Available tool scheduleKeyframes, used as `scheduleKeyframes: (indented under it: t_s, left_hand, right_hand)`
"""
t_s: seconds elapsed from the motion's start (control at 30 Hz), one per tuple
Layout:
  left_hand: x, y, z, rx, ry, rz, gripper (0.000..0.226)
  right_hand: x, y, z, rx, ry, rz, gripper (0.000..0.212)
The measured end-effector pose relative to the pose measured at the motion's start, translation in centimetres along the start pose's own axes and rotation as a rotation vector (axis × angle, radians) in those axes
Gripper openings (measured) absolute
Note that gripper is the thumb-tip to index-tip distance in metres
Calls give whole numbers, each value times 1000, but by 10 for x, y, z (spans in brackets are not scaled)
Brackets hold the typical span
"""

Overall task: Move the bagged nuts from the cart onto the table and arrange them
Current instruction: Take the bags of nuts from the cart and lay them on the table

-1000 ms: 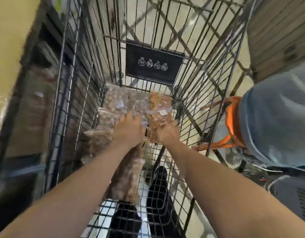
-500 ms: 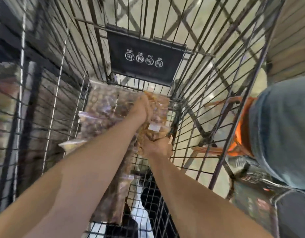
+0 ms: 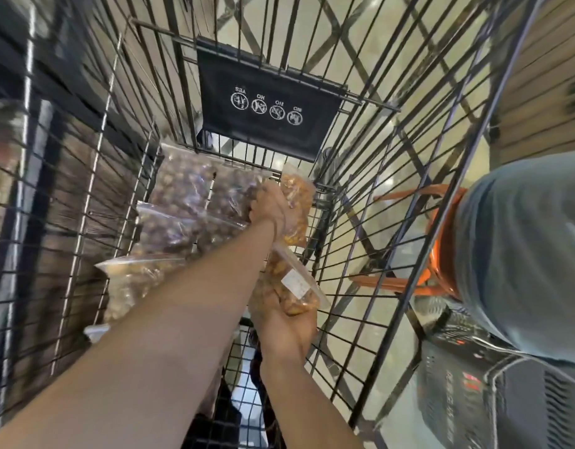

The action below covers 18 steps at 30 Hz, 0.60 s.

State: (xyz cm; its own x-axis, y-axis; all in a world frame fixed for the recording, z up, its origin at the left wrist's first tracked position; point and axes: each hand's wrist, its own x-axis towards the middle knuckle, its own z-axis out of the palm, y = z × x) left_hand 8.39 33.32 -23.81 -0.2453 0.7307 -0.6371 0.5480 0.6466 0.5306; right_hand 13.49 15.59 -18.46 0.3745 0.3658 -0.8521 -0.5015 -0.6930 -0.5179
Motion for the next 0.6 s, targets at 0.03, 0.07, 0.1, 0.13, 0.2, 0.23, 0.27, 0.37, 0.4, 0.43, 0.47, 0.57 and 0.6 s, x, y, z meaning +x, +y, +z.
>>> scheduleKeyframes:
  t_s: [0.03,0.07,0.1,0.13,0.2,0.23,0.27,0.37,0.4,0.43,0.47,0.57,0.6]
  left_hand:
    - [-12,3,-3,-234,-65,-22,19]
    - [-16,2,-8,-320,-65,-29,25]
    - [-14,-3,-6,-313,-85,-47,21]
    - [-18,-3,-10,-392,-112,-81,25]
    - [-35,-13,-29,-534,-82,-154,50]
    - [-43,-24,-38,-588,-65,-163,53]
    - [-58,-30,-52,-629,-26,-166,55]
    - [-99,-62,-94,-865,-54,-227,70]
    - [-117,-70,-110,-944,-78,-254,74]
    - [-135,-79,-125,-1031,-96,-263,72]
    - [-156,-85,-140,-1093,-98,-259,57]
    - [-212,-109,-176,-1167,-130,-249,39]
    - [-233,-112,-187,-1184,-138,-242,57]
  right_hand:
    - [-6,-1,-4,-14,-4,-15,51]
    - [-12,-5,-9,7,-30,4,50]
    - [-21,-7,-14,-4,-49,30,47]
    - [-29,-11,-20,-28,-64,32,43]
    - [-49,-21,-28,-106,-105,-17,36]
    - [-61,-29,-31,-143,-121,-46,37]
    - [-71,-35,-35,-176,-165,-85,39]
    - [-102,-55,-45,-246,-270,-111,48]
    - [-114,-62,-48,-237,-309,-105,47]
    - [-124,-69,-51,-212,-370,-88,43]
    - [-135,-75,-55,-190,-436,-64,42]
    - [-179,-89,-63,-170,-562,-27,41]
    - [-191,-93,-66,-188,-610,-46,35]
